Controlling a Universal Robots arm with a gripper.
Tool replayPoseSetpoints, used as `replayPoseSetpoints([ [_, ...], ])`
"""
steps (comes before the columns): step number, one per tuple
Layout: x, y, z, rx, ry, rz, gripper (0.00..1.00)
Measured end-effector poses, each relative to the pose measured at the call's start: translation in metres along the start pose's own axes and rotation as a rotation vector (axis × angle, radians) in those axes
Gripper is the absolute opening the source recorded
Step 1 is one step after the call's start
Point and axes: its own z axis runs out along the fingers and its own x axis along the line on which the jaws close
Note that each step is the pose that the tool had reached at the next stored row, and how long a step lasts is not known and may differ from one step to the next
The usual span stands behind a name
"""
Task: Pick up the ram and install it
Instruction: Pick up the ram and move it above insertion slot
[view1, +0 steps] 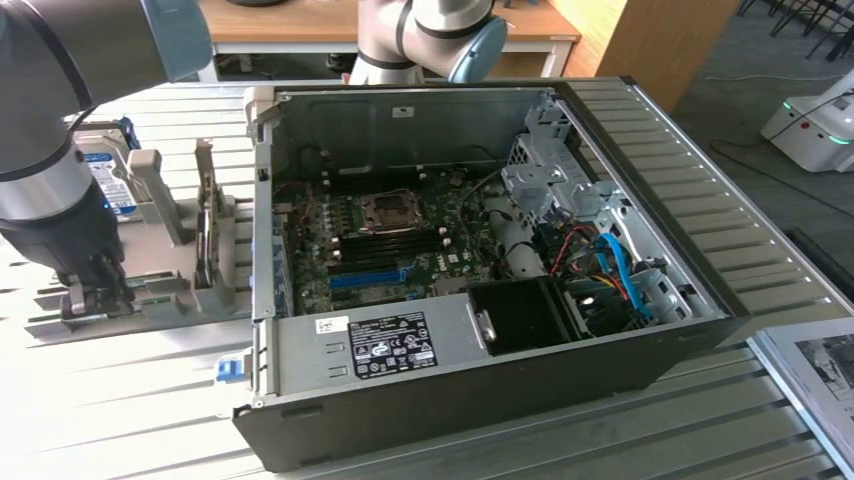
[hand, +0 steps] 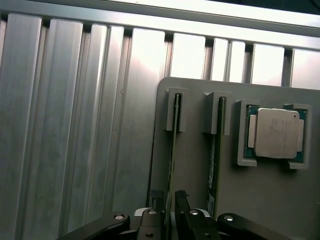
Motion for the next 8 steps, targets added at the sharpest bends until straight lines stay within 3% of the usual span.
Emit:
replayPoseSetpoints([
  [8, 0.0004, -0.0013, -0.0001, 0.0, 0.0, 0.0, 0.24],
])
